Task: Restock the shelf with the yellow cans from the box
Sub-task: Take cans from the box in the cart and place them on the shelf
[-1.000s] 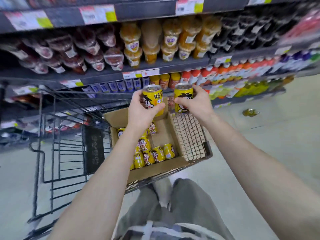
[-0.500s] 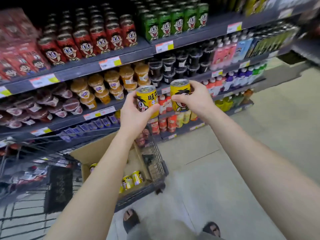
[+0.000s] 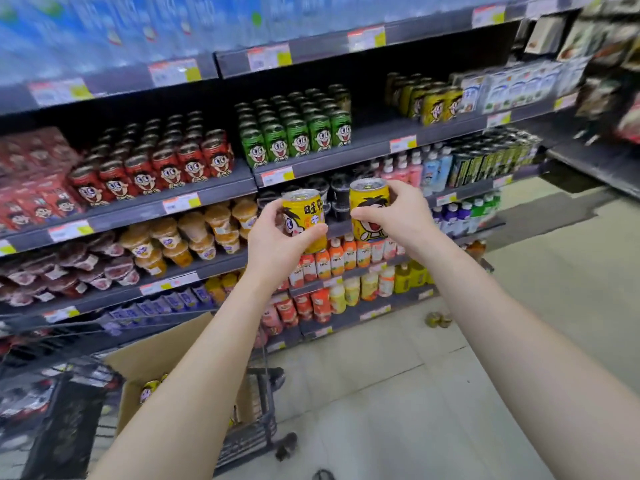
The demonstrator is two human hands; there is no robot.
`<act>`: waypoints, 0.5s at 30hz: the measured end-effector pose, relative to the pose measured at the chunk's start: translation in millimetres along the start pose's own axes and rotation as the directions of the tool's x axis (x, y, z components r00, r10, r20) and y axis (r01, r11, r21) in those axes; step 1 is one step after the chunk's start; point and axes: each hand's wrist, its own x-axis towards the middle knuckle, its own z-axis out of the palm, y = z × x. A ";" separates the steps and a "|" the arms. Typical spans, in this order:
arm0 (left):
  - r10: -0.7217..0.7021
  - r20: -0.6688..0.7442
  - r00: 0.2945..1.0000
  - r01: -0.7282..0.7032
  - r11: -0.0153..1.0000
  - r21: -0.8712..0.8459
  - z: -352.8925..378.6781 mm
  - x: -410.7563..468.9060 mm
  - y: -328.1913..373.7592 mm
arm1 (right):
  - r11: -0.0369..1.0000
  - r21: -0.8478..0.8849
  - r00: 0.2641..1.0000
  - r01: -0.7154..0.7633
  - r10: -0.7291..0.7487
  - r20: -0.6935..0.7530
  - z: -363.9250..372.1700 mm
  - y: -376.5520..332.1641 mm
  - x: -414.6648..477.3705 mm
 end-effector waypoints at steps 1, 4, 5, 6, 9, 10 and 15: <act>0.005 -0.001 1.000 -0.005 1.000 -0.007 6.0 5.8 5.3 | 1.000 0.003 1.000 0.001 -0.001 -0.009 -5.2 -0.1 6.2; 0.017 0.006 1.000 -0.017 1.000 -0.012 24.8 27.7 15.8 | 1.000 -0.001 1.000 0.012 -0.012 -0.013 -17.3 4.6 31.3; 0.024 0.007 1.000 -0.024 1.000 -0.011 31.9 35.4 18.9 | 1.000 -0.014 1.000 0.022 -0.022 -0.015 -20.5 5.1 40.3; 0.034 0.006 0.999 -0.034 0.999 -0.009 39.5 44.0 20.3 | 0.999 -0.032 0.999 0.033 -0.033 -0.019 -23.8 6.4 50.8; 0.045 -0.005 0.999 -0.045 0.999 -0.020 63.9 74.1 20.4 | 0.998 -0.045 0.999 0.045 -0.045 -0.004 -35.0 9.8 87.3; 0.044 -0.010 0.999 -0.045 0.999 -0.027 71.7 86.1 19.7 | 0.998 -0.047 0.999 0.046 -0.046 0.008 -37.7 10.9 101.4; 0.026 -0.051 0.998 -0.031 0.994 -0.101 108.7 158.2 16.4 | 0.998 -0.066 1.000 0.019 -0.019 0.014 -41.7 29.3 182.7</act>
